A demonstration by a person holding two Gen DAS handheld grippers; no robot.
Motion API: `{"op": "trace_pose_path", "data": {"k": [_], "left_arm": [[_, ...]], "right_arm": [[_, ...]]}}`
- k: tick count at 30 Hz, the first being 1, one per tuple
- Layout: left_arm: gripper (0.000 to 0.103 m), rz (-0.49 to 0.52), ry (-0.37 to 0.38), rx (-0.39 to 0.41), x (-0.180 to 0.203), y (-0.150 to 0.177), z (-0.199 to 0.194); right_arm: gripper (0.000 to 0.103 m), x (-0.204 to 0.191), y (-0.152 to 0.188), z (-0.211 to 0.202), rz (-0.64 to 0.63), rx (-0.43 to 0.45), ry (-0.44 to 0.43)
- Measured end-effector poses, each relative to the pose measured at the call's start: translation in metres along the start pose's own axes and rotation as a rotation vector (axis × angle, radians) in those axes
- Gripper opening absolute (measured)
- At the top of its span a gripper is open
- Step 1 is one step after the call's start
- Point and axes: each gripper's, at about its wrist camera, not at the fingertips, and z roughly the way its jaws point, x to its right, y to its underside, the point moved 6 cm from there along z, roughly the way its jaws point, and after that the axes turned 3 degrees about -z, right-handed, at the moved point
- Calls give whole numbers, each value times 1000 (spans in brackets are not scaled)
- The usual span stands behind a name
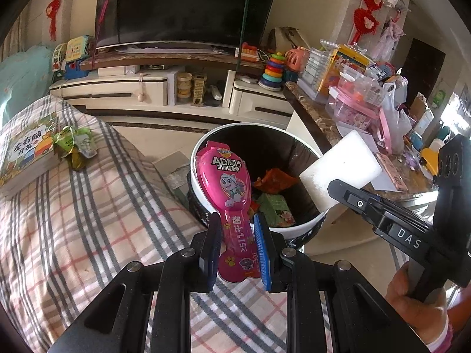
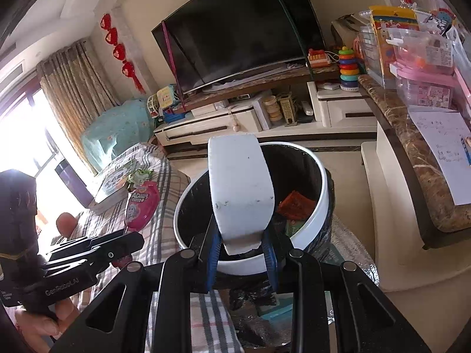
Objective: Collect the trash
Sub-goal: 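Carry the pink toothpaste tube and white cup over the trash bin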
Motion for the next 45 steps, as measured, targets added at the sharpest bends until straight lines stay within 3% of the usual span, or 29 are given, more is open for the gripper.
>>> {"op": "trace_pose_path", "data": {"k": [45], "left_arm": [[21, 35, -12, -22, 16, -32, 40]], "right_arm": [[27, 10, -21, 34, -32, -82, 36]]}}
